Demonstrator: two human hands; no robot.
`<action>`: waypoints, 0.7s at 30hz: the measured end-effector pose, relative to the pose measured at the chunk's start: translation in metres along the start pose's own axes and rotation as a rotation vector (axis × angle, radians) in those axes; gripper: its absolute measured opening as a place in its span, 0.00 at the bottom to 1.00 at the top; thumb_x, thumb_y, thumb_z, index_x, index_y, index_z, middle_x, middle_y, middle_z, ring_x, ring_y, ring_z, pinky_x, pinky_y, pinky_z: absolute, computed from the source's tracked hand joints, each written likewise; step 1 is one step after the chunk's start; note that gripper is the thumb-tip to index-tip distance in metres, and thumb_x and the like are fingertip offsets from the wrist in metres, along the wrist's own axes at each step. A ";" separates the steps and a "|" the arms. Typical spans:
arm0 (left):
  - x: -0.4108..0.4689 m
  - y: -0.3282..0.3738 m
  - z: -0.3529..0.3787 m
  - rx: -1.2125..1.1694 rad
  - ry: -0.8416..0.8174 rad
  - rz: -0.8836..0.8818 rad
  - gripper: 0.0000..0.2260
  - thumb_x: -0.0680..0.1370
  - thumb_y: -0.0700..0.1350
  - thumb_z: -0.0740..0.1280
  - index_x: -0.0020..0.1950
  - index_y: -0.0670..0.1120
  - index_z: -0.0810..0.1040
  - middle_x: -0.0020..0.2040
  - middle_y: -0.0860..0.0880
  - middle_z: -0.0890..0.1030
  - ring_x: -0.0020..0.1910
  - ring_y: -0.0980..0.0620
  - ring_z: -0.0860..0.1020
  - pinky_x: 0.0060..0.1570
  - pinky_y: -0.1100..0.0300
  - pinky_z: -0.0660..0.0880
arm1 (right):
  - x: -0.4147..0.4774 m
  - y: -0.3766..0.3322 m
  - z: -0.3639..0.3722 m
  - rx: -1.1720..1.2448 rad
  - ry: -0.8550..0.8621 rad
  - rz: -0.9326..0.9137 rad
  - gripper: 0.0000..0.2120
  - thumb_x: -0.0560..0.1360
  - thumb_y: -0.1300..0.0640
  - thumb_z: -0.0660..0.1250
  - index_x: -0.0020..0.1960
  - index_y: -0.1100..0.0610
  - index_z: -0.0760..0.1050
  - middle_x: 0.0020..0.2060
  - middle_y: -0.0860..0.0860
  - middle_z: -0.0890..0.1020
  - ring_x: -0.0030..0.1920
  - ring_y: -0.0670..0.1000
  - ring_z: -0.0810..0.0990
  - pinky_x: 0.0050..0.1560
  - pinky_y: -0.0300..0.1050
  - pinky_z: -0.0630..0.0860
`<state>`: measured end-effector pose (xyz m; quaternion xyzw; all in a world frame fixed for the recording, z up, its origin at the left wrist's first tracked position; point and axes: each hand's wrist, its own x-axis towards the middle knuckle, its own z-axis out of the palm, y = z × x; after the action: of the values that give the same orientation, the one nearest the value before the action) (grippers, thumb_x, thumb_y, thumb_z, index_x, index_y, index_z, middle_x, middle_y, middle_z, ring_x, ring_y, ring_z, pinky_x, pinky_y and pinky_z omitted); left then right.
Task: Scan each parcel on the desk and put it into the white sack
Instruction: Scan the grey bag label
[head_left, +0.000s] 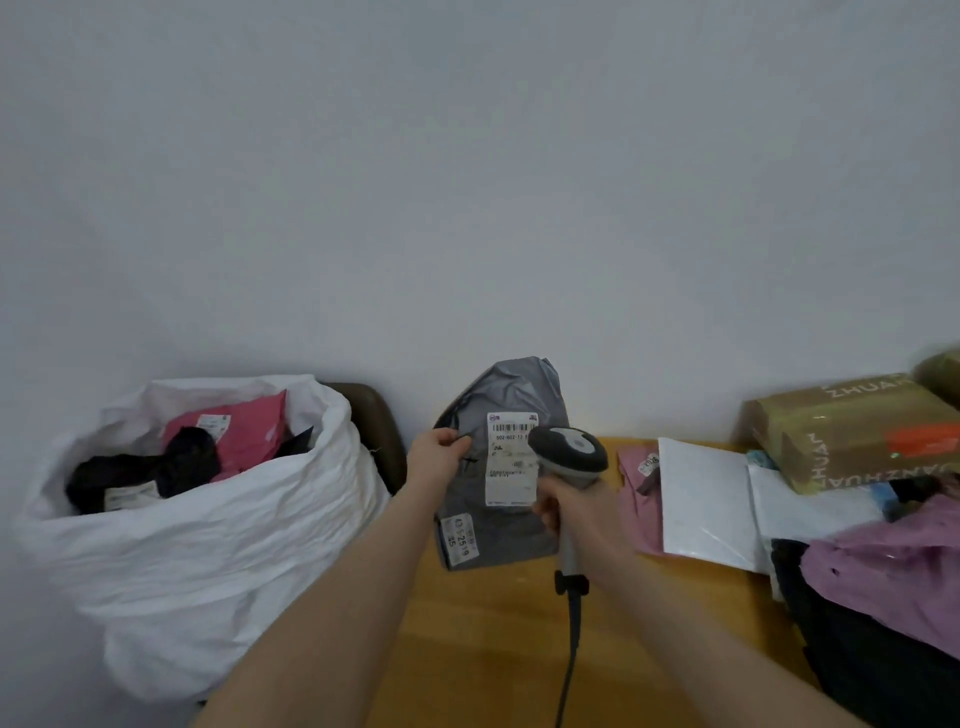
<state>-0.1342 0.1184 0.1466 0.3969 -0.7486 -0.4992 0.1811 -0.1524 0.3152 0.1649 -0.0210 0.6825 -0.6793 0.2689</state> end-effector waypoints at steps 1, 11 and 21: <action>0.004 0.006 -0.015 -0.010 0.010 0.021 0.05 0.77 0.43 0.69 0.50 0.44 0.82 0.46 0.45 0.81 0.49 0.45 0.79 0.54 0.50 0.77 | 0.005 -0.008 0.010 -0.006 -0.012 -0.012 0.05 0.74 0.64 0.68 0.39 0.63 0.78 0.25 0.52 0.80 0.25 0.48 0.75 0.30 0.42 0.72; 0.079 0.039 -0.209 -0.008 0.407 0.174 0.11 0.77 0.44 0.69 0.56 0.40 0.80 0.47 0.48 0.80 0.48 0.50 0.78 0.52 0.60 0.71 | 0.044 -0.058 0.177 -0.008 -0.078 -0.121 0.06 0.73 0.62 0.69 0.39 0.63 0.78 0.31 0.56 0.82 0.28 0.51 0.76 0.32 0.45 0.75; 0.187 -0.033 -0.377 0.144 0.459 0.106 0.10 0.77 0.44 0.67 0.55 0.40 0.81 0.47 0.47 0.80 0.49 0.49 0.76 0.49 0.60 0.69 | 0.074 -0.052 0.333 -0.012 -0.066 -0.037 0.04 0.72 0.64 0.68 0.39 0.64 0.77 0.30 0.57 0.83 0.26 0.50 0.75 0.30 0.43 0.73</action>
<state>0.0155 -0.2607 0.2580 0.4722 -0.7412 -0.3311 0.3436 -0.1018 -0.0228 0.2115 -0.0576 0.6766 -0.6791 0.2786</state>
